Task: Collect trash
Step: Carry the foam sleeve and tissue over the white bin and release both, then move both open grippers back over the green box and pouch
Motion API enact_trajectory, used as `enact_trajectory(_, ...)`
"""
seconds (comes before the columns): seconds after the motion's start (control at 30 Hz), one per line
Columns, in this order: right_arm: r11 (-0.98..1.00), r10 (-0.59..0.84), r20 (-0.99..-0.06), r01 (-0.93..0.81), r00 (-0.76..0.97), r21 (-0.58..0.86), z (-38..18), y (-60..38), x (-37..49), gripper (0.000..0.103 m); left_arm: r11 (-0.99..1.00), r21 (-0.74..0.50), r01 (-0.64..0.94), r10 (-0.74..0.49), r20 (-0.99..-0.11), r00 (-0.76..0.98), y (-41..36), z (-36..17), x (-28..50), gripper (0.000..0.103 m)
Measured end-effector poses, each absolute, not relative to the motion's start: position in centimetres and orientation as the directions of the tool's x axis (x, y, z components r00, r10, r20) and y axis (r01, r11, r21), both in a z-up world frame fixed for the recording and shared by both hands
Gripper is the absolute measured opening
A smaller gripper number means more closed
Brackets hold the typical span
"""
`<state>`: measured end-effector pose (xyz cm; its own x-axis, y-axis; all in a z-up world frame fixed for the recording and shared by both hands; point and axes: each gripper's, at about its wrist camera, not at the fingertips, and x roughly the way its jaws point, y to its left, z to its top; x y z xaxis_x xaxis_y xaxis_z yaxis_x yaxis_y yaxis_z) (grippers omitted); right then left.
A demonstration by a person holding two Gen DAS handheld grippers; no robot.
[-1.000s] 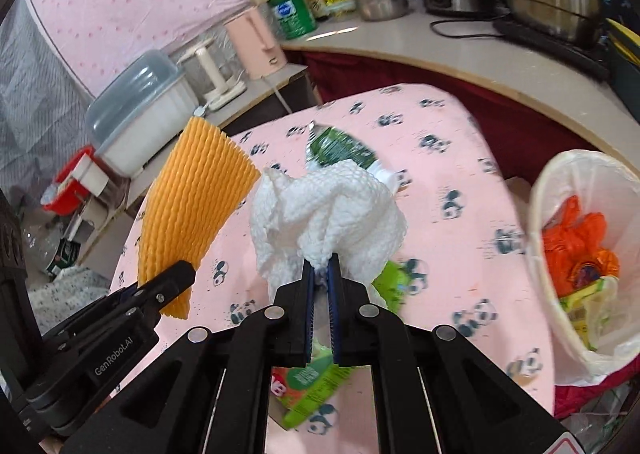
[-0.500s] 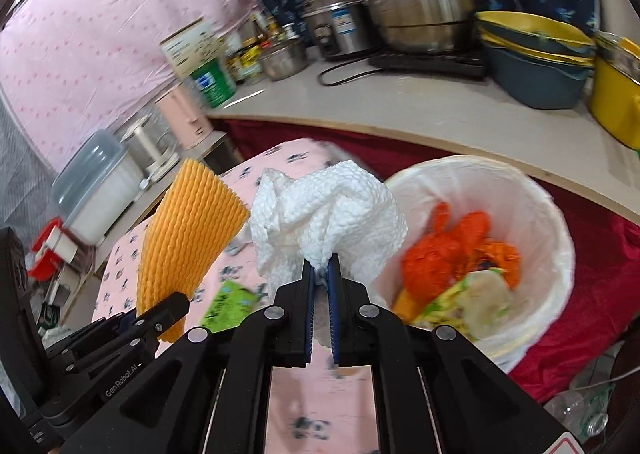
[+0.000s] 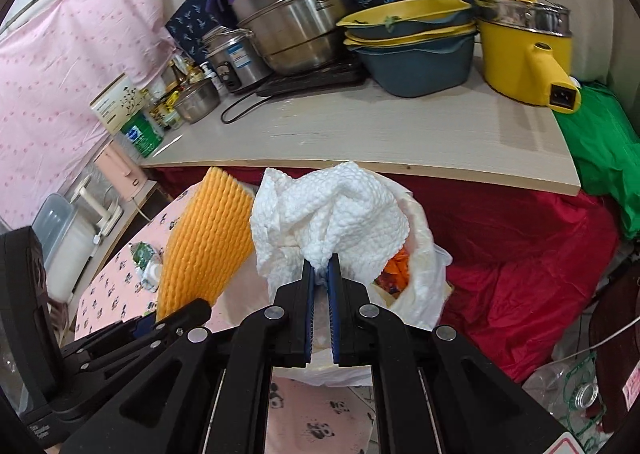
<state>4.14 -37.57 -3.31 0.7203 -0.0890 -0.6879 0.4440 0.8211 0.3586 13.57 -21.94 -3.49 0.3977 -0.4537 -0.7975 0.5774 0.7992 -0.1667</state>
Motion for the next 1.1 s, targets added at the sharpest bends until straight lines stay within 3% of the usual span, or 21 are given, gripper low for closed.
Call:
enact_trajectory(0.23,0.81,-0.09,-0.696,0.459,0.713,0.365,-4.2,-38.6,4.5,0.006,0.804,-0.127,0.58,-0.433,-0.793,0.428,-23.6,-3.7,14.3,0.059)
enact_trajectory(0.73,0.837,-0.046,-0.708,0.415,0.704,0.358,-5.2,-37.2,8.2,0.008,0.855,-0.101,0.508,-0.384,-0.782,0.492,-20.4,-3.9,15.6,0.06)
enact_trajectory(0.9,0.851,-0.045,-0.71,0.4,0.702,0.342,-5.1,-36.5,10.2,0.013,0.875,-0.079,0.478,-0.359,-0.769,0.529,-19.1,-3.6,15.8,0.069)
enact_trajectory(1.1,0.86,-0.062,-0.687,0.388,0.724,0.332,-3.8,-35.5,10.8,0.029,0.893,-0.083,0.442,-0.343,-0.762,0.549,-17.2,-3.3,16.3,0.073)
